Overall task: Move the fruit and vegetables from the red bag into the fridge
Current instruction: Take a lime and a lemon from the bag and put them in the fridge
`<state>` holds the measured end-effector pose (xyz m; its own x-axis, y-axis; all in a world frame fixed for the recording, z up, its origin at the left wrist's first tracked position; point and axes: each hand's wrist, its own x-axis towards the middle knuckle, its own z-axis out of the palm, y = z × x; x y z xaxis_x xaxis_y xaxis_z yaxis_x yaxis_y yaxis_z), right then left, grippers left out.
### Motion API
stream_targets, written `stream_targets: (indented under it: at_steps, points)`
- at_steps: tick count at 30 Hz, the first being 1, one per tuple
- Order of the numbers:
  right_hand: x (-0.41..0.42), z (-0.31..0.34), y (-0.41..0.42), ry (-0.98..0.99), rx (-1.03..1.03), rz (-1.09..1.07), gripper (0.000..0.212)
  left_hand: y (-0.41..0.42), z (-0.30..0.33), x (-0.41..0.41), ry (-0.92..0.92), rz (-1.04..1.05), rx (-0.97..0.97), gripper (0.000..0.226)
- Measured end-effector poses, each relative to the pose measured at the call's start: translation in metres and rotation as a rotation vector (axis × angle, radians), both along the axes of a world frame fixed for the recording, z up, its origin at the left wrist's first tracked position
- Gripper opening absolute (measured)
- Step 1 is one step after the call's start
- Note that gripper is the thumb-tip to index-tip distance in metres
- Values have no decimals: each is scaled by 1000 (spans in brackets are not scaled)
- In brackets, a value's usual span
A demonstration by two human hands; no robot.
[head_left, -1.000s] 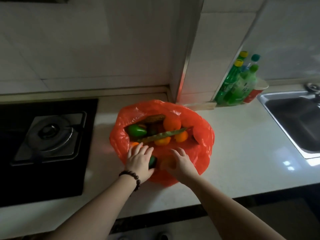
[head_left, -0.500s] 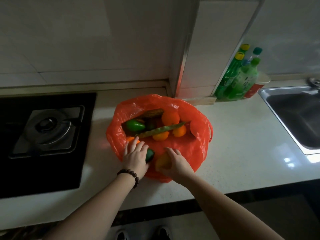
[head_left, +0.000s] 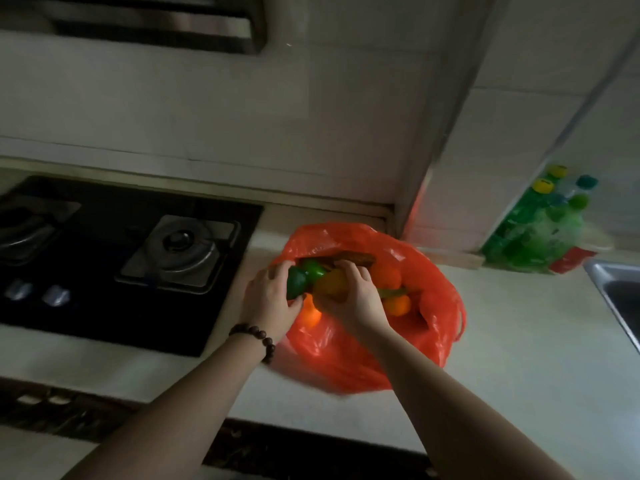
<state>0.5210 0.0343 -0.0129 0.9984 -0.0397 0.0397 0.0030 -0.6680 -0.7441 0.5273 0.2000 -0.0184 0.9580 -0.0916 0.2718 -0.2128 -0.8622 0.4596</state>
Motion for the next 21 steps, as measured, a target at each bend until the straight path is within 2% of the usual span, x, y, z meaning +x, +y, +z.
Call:
stream_targets:
  at_steps: [5,10,21]
  points:
    - [19,26,64,-63,24,169,67,65,24,-15,-71,195,36,56]
    - [21,41,147,-85,65,379,69,145,47,-48,-55,435,23,59]
    - [-28,72,354,-80,85,769,72,327,71,-151,-81,824,-63,62]
